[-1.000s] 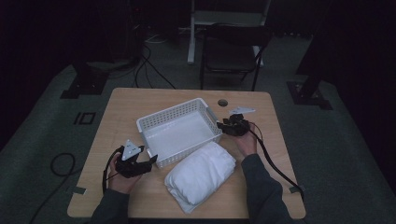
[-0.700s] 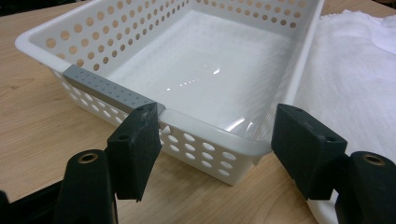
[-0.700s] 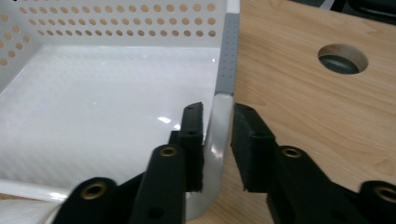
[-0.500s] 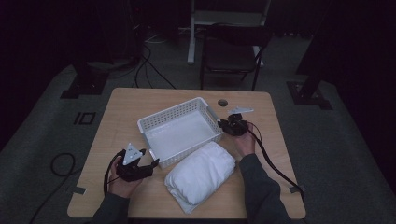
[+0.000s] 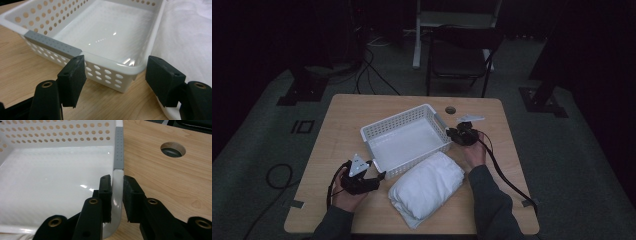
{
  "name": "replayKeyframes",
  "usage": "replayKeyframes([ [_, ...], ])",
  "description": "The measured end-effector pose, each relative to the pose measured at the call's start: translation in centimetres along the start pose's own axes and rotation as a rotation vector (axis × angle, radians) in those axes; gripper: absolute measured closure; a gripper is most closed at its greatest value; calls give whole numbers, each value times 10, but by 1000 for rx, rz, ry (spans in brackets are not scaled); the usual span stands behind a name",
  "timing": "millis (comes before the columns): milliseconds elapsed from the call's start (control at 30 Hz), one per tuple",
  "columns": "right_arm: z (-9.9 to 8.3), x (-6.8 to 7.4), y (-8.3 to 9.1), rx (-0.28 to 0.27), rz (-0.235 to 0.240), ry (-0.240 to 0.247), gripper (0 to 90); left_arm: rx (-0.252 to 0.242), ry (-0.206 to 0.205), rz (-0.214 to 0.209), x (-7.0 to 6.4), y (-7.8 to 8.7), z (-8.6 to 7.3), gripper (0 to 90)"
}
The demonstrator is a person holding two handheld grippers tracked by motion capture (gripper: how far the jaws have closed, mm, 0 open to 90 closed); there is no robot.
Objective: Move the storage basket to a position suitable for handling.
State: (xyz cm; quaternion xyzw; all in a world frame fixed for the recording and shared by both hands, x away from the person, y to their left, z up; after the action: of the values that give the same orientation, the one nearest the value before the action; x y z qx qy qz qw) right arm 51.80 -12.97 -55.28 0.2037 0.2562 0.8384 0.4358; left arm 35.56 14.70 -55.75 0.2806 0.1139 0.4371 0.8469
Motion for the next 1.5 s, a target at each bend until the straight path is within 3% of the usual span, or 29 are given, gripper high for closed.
replayKeyframes([
  [267, -2, -1, 3, 0, 7, 0, 760, 8, 2, 9, 6, -7, 1, 367],
  [500, -3, -2, 5, 3, 5, 0, 737, 8, 34, 4, 20, -14, 4, 428],
  [967, -4, 0, 7, 1, 2, 0, 704, 7, 54, 25, 45, -25, 20, 487],
  [1200, -4, 1, 7, 5, 13, 0, 669, 20, 91, -3, 59, -32, 25, 503],
  [1500, -6, 2, 6, 7, 9, -7, 636, 36, 72, 15, 71, -41, 32, 502],
])
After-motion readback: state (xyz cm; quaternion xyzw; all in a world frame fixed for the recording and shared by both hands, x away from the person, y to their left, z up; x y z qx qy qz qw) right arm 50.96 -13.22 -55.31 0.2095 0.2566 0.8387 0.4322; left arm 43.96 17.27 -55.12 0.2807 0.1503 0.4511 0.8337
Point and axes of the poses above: each handheld gripper's, and its own axes: y roughly backward along the jaws, z roughly out of its top, x roughly to its left, the point moved 10 cm from there along -y, roughly forward along the jaws, and after that the axes turned 2 degrees about -y, right-handed, at the moved point
